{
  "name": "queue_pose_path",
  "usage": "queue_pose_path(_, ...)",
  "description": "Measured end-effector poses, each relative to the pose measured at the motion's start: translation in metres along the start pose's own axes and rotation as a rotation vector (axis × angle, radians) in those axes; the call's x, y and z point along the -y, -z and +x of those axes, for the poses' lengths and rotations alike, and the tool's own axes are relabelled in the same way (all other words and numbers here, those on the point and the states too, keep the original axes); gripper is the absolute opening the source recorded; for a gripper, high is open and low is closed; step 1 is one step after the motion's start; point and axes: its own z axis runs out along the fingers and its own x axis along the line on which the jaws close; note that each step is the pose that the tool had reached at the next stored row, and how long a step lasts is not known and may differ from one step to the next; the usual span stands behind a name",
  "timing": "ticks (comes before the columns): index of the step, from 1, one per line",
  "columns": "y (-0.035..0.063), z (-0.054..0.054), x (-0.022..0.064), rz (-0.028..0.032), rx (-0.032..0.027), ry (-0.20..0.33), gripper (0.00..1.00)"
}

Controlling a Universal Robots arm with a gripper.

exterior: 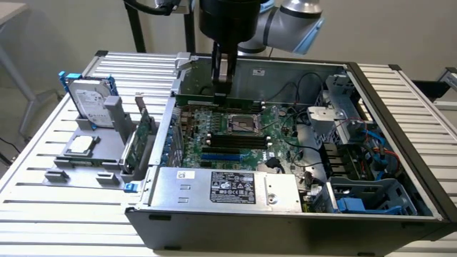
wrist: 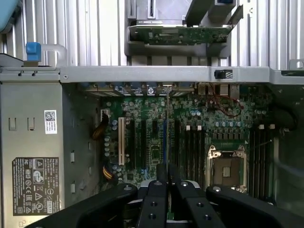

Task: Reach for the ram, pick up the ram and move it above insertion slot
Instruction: 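Pick up the ram and move it above insertion slot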

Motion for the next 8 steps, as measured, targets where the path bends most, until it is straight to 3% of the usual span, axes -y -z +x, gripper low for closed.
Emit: queue_pose_path(8,-0.0001,-0.027,0.0155,-0.0001,-0.0004,0.000,0.13)
